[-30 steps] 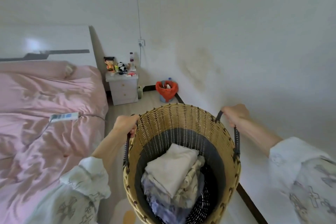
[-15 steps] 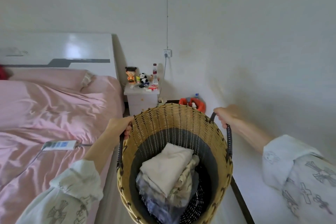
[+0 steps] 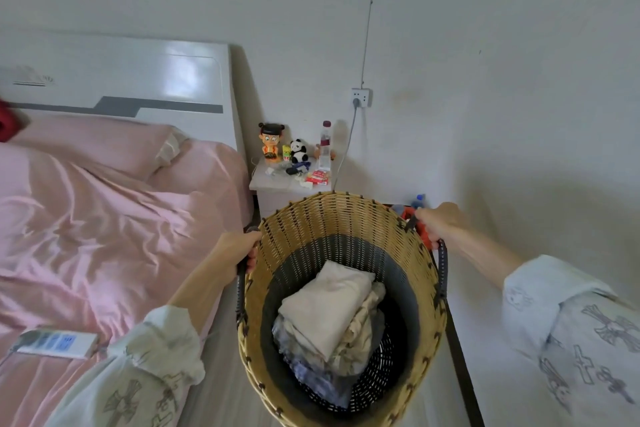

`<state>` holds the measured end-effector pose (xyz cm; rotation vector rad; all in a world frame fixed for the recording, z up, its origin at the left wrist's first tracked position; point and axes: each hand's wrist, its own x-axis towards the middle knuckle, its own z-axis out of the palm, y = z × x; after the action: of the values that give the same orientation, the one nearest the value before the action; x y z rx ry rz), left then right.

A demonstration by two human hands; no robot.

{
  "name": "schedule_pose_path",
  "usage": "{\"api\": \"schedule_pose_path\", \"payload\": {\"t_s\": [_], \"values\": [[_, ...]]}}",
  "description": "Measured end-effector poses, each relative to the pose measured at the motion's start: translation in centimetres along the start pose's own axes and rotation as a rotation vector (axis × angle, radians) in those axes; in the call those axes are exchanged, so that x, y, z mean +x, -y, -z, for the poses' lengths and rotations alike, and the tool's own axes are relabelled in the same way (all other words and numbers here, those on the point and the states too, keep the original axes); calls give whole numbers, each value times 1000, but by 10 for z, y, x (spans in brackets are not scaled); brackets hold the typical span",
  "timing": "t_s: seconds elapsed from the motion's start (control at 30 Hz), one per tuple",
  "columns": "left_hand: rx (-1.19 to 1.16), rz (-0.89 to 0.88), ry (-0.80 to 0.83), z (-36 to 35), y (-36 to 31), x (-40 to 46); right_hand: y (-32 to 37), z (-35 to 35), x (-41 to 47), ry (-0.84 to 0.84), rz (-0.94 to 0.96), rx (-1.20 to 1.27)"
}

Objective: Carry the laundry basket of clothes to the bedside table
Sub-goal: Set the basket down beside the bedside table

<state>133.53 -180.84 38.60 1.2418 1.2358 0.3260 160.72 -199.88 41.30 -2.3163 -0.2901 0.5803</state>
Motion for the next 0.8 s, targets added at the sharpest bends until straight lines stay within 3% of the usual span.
{"api": "schedule_pose_path", "payload": {"t_s": [0.17, 0.5, 0.8], "values": [[83, 87, 104, -37, -38, 120, 23, -30, 108, 95, -102, 12], [181, 260, 115, -120, -88, 306, 47, -71, 289, 162, -289, -27], [313, 444, 54, -205, -54, 456, 10, -143, 455, 352, -443, -69]]}}
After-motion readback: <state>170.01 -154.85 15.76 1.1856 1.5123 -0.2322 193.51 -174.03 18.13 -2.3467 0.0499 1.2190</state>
